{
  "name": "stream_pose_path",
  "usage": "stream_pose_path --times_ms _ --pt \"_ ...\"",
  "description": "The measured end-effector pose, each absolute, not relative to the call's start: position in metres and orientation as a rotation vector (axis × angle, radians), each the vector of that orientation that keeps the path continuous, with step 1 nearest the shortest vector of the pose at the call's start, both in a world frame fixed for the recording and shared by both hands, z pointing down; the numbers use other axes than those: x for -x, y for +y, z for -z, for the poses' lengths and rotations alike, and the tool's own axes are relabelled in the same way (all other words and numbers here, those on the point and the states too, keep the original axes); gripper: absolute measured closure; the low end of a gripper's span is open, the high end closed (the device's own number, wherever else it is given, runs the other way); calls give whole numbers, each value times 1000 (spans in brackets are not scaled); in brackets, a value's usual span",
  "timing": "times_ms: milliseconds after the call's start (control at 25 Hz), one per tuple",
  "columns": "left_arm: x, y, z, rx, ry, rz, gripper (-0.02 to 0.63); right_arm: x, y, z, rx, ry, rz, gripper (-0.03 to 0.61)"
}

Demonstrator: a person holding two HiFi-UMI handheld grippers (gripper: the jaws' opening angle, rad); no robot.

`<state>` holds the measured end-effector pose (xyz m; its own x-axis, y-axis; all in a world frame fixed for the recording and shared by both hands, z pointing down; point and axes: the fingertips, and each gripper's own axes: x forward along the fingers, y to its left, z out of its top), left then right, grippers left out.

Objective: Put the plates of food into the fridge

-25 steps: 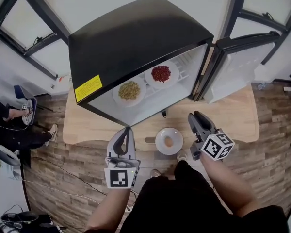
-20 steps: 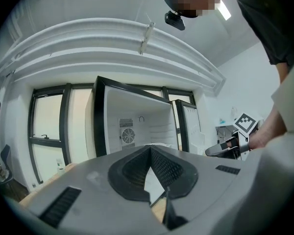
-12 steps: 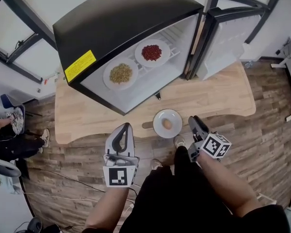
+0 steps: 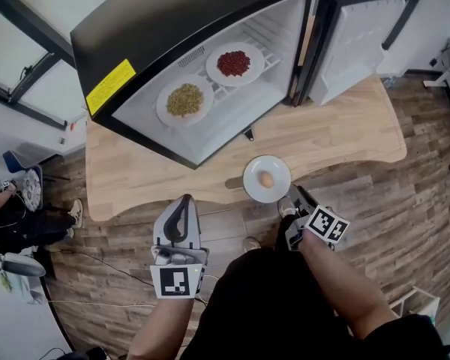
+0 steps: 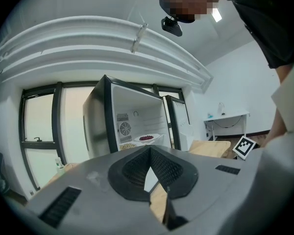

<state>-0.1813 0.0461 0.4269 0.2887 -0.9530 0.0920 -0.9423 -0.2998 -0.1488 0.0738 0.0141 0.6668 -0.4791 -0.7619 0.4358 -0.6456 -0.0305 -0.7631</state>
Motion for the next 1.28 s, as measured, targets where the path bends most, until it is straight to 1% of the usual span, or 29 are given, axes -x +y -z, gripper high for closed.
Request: stream_pose_path --times_ms 40,120,160,600,680,800,1040,1280 --pt "185 49 -428 2462 1819 264 611 -71 18 -677 1542 2081 1581 435" --pt "193 54 -429 2452 1825 294 609 -68 24 -695 1551 2024 1648 393" --pt "197 55 -429 2453 1835 306 611 -67 25 -702 1555 1999 1669 385" --pt "215 59 -431 2419 1784 370 610 -48 16 -738 1466 1792 1817 385" --pt "217 59 -434 2426 1795 373 610 -51 16 -736 1460 1783 1816 426" --pt "214 58 -438 2447 1812 359 611 -57 19 -729 1464 1790 1794 518" --pt "203 52 -437 2467 1791 329 610 -65 26 -710 1384 1743 1779 545" --pt "200 48 -432 2460 1827 282 611 -71 21 -686 1312 1741 1753 546"
